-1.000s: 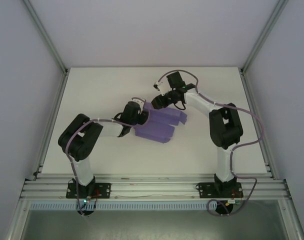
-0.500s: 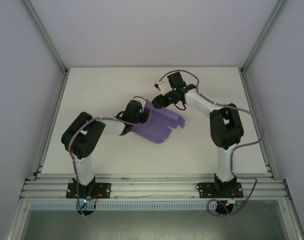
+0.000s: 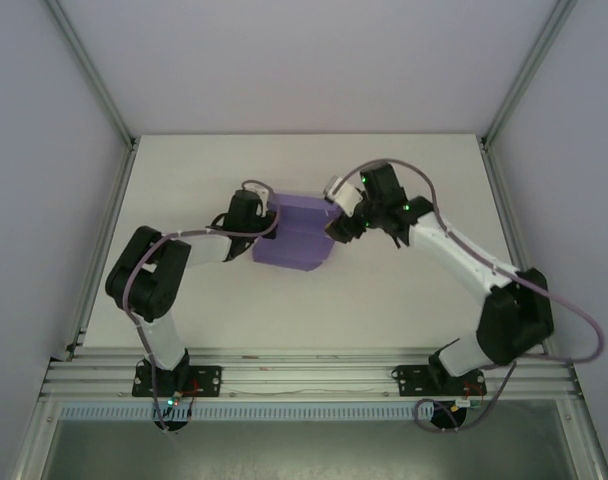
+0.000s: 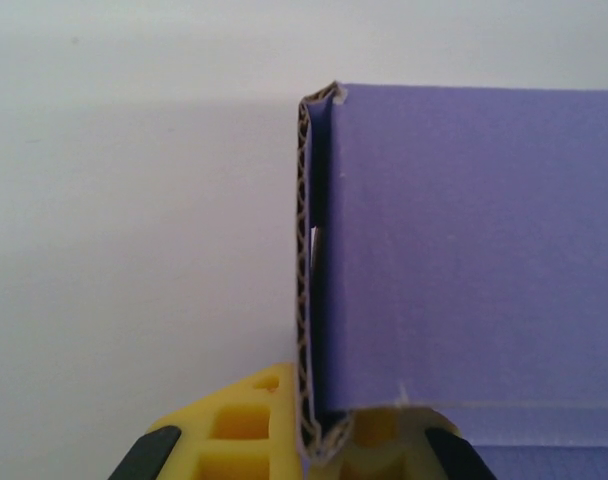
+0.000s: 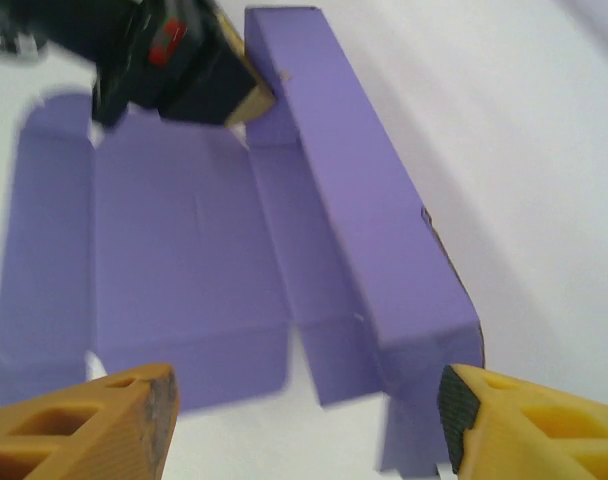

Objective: Assemble paper box

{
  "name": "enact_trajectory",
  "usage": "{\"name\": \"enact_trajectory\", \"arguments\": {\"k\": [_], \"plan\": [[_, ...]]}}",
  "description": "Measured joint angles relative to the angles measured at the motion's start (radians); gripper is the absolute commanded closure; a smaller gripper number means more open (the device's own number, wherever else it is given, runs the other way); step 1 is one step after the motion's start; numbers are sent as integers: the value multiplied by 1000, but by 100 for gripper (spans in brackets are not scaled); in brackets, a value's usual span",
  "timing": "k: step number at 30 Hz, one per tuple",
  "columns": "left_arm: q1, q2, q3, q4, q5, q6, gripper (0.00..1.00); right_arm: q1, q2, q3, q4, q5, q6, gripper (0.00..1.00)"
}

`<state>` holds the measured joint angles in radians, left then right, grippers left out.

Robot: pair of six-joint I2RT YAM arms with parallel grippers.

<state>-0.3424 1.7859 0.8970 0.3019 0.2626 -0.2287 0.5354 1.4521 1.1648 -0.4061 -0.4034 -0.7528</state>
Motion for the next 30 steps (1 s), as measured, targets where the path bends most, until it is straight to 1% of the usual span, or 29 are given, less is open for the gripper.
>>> {"name": "enact_trajectory", "arguments": {"k": [3, 6, 9, 11, 15, 18, 20, 26, 28, 30], "plan": [[6, -19, 26, -86, 51, -6, 100, 104, 16, -18, 79, 172, -161, 31], [-3, -36, 35, -151, 83, -6, 100, 159, 92, -18, 166, 303, -268, 31], [-11, -43, 42, -214, 98, -5, 100, 167, 151, -18, 223, 372, -343, 32], [-11, -43, 50, -248, 105, -1, 100, 166, 176, -18, 251, 386, -386, 36], [-19, -43, 73, -307, 104, 18, 100, 167, 212, -18, 330, 385, -434, 49], [-28, -43, 89, -333, 101, 20, 100, 169, 252, -14, 382, 382, -460, 57], [-31, -43, 94, -342, 100, 20, 100, 171, 284, -2, 399, 386, -475, 65], [-31, -37, 106, -366, 82, 19, 100, 176, 343, 4, 459, 424, -509, 92], [-31, -20, 130, -373, 54, 15, 100, 182, 343, 4, 475, 443, -520, 96], [-38, 4, 173, -401, 13, 9, 100, 192, 352, 4, 491, 477, -531, 97]]}}
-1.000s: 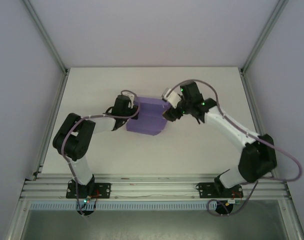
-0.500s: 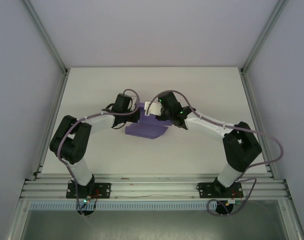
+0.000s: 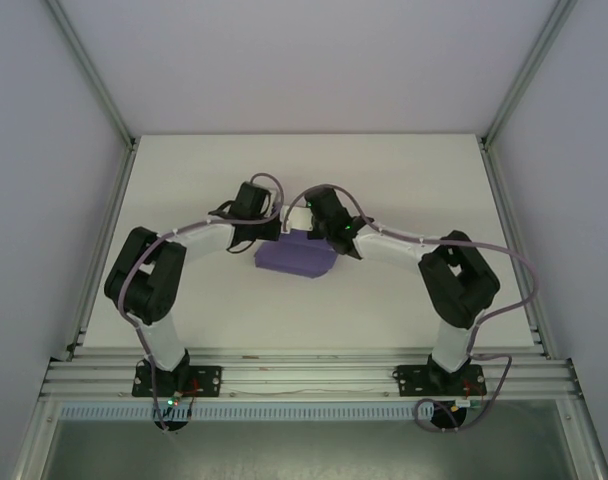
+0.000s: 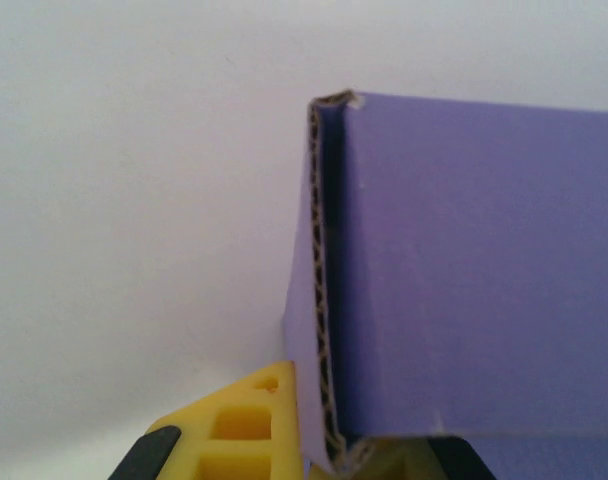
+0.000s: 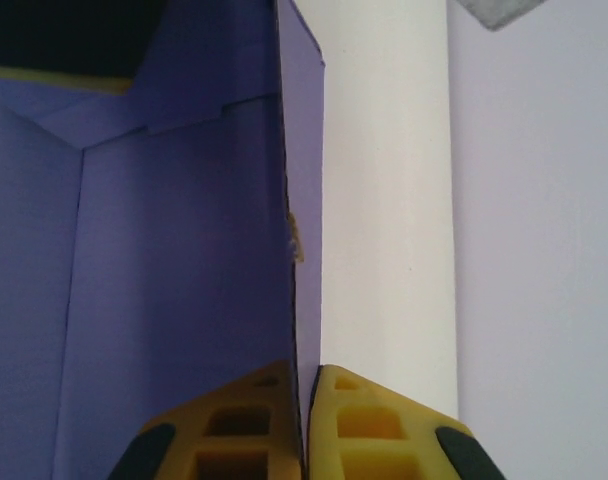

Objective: Assemble paper box

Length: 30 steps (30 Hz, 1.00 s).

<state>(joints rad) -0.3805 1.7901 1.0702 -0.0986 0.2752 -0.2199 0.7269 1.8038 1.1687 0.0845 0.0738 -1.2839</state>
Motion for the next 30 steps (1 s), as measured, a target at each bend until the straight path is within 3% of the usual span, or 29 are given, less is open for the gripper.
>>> {"name": "enact_trajectory", "arguments": {"k": [5, 12, 14, 30], "plan": [[-60, 61, 92, -67, -187, -35, 100, 3, 17, 0, 18, 52, 12, 100], [-103, 104, 140, -94, -340, -106, 100, 3, 27, 2, 27, 71, 50, 100], [-104, 103, 136, -87, -341, -108, 91, 3, 28, 2, 29, 72, 53, 100], [-27, 68, 6, 89, -151, -86, 65, 19, 28, 25, 2, 64, 60, 100]]}}
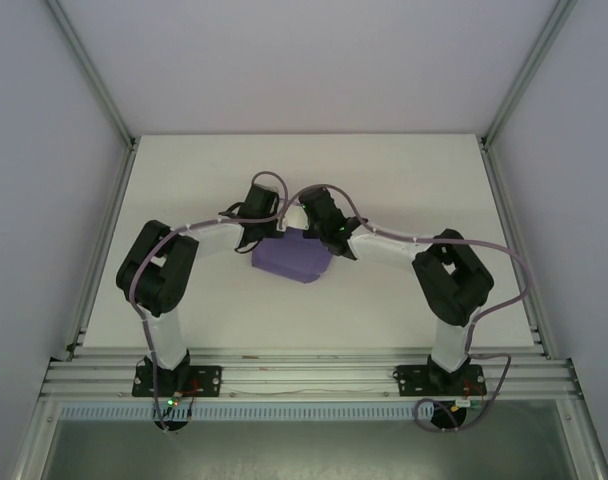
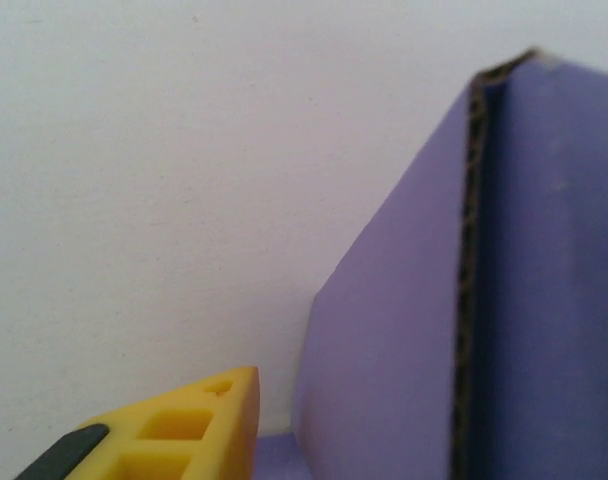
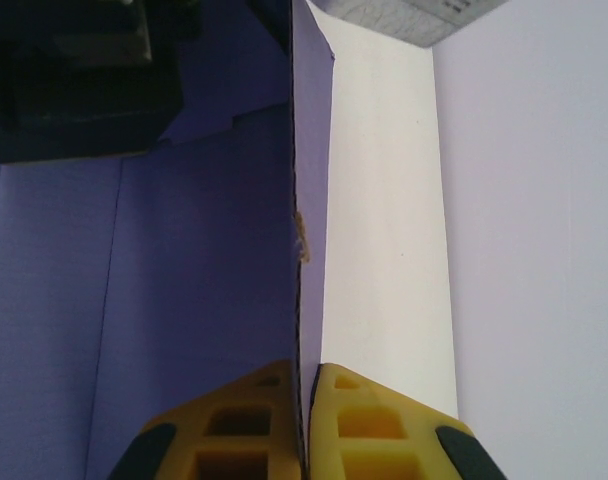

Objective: Assemble paper box

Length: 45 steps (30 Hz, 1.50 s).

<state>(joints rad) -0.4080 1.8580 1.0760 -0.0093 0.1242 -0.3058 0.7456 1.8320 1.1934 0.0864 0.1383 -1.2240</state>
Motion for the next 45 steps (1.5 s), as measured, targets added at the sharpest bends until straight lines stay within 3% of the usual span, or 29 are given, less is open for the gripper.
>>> {"name": "enact_trajectory", "arguments": {"k": [9, 15, 17, 20, 21, 24, 30, 40, 42, 45], "plan": [[12, 0, 0, 50, 11, 15, 63, 0, 2, 14, -27, -4, 15, 100], [48, 3, -6, 105, 80, 0, 66, 0, 8, 29, -45, -11, 30, 100], [54, 10, -11, 135, 108, -2, 74, -1, 12, 35, -50, -11, 35, 100], [54, 23, -12, 169, 139, 13, 100, -5, 18, 43, -50, -10, 41, 100], [50, 27, -11, 172, 136, 26, 100, -5, 22, 52, -46, -6, 40, 100], [38, 50, 24, 159, 93, 44, 100, -13, 27, 63, -56, -2, 38, 100], [-29, 108, 118, 92, -119, 61, 100, -35, 35, 61, -62, -7, 71, 100], [-44, 112, 113, 106, -188, 51, 100, -44, 43, 61, -58, -27, 98, 100], [-44, 112, 114, 103, -189, 51, 91, -45, 43, 61, -58, -31, 99, 100], [-44, 106, 108, 106, -197, 48, 64, -44, 43, 61, -62, -30, 103, 100]]}}
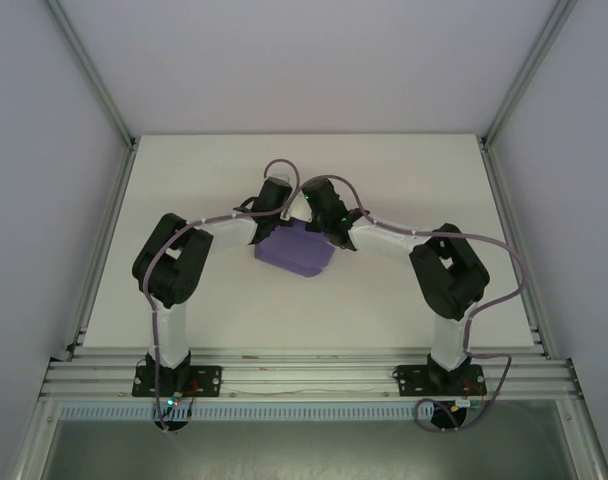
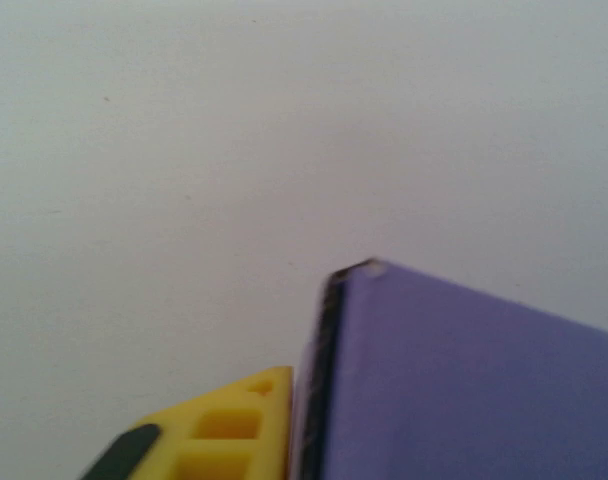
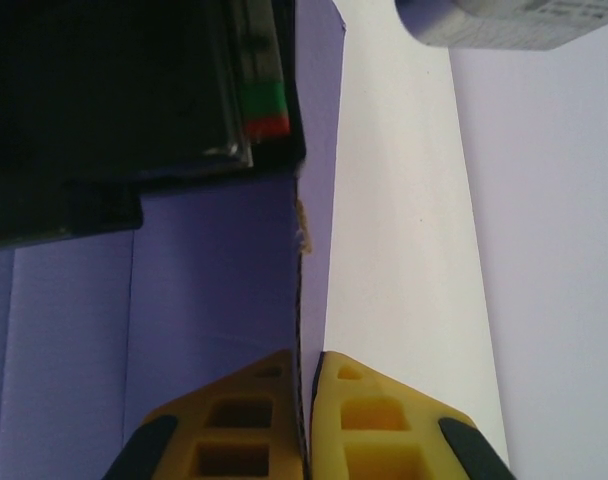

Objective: Assemble paper box

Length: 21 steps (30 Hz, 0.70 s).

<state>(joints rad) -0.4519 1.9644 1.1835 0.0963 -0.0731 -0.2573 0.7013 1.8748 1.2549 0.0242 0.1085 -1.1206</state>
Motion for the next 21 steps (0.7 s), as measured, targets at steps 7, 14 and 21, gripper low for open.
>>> {"name": "enact_trajectory", "arguments": {"k": [7, 14, 21], "plan": [[19, -63, -117, 4, 42, -3, 47, 16, -3, 1, -2, -3, 11, 100], [20, -117, -120, 0, 92, -6, 47, 23, -4, 1, -2, -15, 15, 100], [20, -117, -120, -14, 91, -2, 69, 23, -4, 1, -2, -19, 22, 100]]}}
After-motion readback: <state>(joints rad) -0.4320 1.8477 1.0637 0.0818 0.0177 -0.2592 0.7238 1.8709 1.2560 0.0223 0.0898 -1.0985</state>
